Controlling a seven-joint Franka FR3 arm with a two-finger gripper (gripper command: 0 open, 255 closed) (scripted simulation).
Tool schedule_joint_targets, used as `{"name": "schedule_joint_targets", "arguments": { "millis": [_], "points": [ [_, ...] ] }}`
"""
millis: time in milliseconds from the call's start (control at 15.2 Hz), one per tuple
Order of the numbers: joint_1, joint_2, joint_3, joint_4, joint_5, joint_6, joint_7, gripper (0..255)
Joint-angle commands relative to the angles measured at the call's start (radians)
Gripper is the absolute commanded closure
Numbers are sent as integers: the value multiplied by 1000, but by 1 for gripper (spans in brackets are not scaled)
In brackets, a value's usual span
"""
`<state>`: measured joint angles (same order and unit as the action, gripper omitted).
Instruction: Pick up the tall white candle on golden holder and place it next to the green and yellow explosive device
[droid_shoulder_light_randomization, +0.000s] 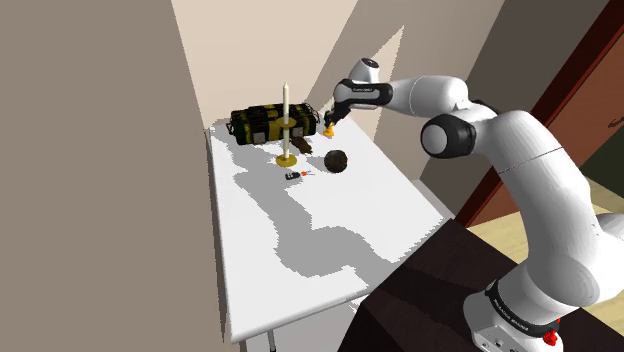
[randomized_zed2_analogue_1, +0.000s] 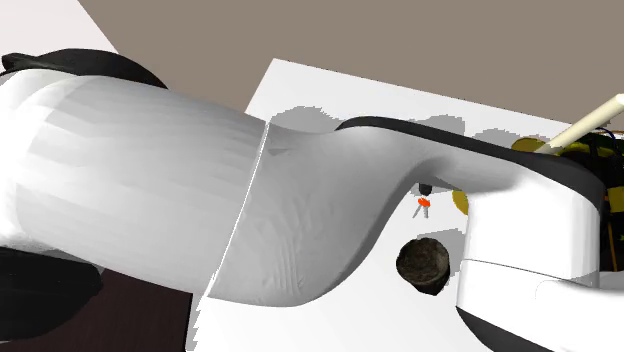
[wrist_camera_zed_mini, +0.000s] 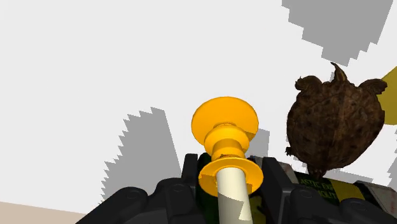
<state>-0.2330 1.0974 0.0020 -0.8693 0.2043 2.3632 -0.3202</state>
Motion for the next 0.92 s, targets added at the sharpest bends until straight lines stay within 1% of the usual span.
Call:
{"name": "schedule_joint_targets", "arguments": {
  "millis": [0, 726, 858],
  "points": [
    [0, 14, 1, 2, 1, 12, -3, 255],
    [-2, 125, 8, 54, 5, 71, -16, 255],
    [-2, 125, 8, 54, 5, 71, -16, 255]
  ]
}}
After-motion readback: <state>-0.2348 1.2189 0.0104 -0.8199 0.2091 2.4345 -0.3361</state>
